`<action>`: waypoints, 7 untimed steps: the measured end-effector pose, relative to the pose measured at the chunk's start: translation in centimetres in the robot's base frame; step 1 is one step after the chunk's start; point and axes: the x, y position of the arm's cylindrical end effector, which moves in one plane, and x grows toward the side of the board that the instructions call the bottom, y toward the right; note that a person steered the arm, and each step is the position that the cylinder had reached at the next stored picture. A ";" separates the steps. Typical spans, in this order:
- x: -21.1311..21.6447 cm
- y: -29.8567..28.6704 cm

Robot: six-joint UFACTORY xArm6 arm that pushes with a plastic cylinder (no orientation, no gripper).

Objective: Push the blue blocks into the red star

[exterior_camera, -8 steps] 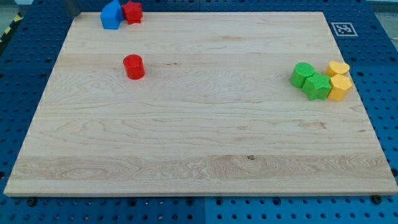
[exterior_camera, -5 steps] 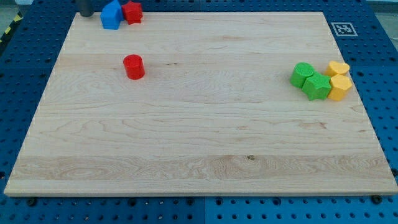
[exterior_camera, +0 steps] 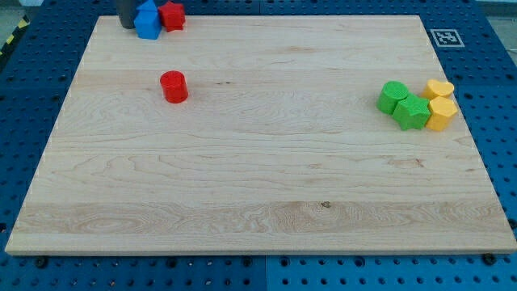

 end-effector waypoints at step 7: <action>0.8 5.1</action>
